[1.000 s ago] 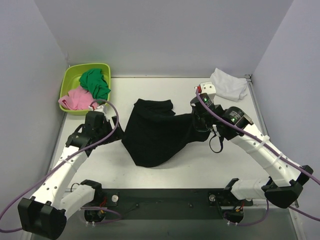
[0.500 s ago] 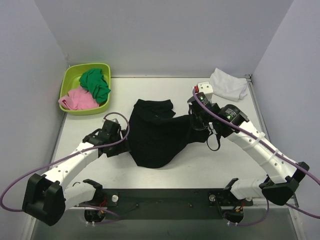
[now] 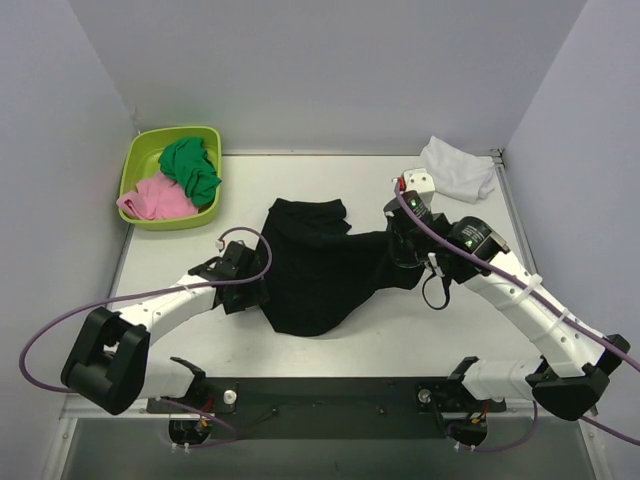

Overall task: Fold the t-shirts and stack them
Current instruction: Flatten out the tshirt

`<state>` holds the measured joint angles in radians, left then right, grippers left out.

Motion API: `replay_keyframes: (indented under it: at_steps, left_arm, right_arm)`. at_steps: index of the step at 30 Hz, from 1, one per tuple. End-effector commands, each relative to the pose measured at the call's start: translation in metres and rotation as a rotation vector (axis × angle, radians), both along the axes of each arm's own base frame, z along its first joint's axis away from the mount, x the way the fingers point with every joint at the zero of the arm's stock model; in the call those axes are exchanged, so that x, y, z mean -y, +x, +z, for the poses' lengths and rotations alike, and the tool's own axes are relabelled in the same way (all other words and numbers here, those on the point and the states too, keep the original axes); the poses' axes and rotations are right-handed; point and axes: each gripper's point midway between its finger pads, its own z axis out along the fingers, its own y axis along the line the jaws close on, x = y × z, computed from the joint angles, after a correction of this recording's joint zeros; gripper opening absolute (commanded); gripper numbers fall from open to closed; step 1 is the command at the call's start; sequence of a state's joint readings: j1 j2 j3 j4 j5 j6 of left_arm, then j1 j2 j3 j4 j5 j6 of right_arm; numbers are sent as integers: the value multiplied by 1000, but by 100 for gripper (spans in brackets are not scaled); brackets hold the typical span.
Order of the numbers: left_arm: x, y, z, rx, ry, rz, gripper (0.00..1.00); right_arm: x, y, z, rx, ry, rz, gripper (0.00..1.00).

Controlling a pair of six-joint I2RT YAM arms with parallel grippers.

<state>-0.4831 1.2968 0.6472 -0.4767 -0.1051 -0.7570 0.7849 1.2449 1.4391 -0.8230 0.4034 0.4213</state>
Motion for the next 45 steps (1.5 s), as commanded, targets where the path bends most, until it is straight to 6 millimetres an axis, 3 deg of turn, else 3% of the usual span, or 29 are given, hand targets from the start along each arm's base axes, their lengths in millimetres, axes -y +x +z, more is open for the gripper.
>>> replay_keyframes:
  at_steps: [1,12,13,15,17,19,22,23,24,25,28,29,32,34,36,38,39,40,42,45]
  left_arm:
    - [13,28,12,90,-31,29,73]
    - [21,45,-5,71,-5,37,43]
    - [21,46,-5,74,-4,36,31]
    - [23,48,-7,72,-7,36,21]
    - [24,49,-7,69,-9,38,0]
    - [25,48,-1,71,-17,41,0]
    - [23,45,26,105,-34,38,0]
    - [21,46,48,158,-53,41,0]
    - [13,38,56,158,-33,53,0]
    - [11,41,87,241,-60,57,0]
    - [-16,30,124,300,2,74,0]
    - [-25,24,148,332,16,70,0]
    - [-42,19,183,402,53,74,0]
    - [-48,13,181,380,86,64,0]
    - [-48,11,165,339,110,42,0]
    - [-44,14,147,313,113,31,34]
    - [-44,8,125,261,120,21,57]
    - [-42,6,113,231,118,20,97]
    - [-35,2,93,192,106,4,97]
    - [-29,0,88,195,91,1,97]
  right_arm:
    - [15,-5,2,17,-22,-20,0]
    - [22,-11,-3,22,-18,-25,0]
    - [23,-12,-3,21,-19,-27,0]
    - [26,-14,-5,20,-20,-30,0]
    - [29,-16,-4,25,-15,-35,0]
    - [31,-18,-5,28,-13,-39,0]
    - [35,-20,-5,34,-10,-44,0]
    - [35,-21,-2,39,-4,-41,0]
    - [36,-21,-2,39,-3,-43,0]
    - [37,-22,-1,43,1,-45,0]
    - [39,-21,-2,41,6,-52,0]
    - [38,-21,-2,39,10,-54,0]
    - [37,-20,-4,31,15,-56,0]
    - [35,-20,-5,24,17,-52,0]
    - [33,-19,-7,20,23,-53,0]
    - [31,-20,-8,12,27,-46,0]
    - [32,-21,-8,11,27,-47,0]
    - [32,-21,-8,12,29,-48,0]
    - [32,-22,-8,13,32,-45,0]
    - [35,-24,-8,12,28,-48,0]
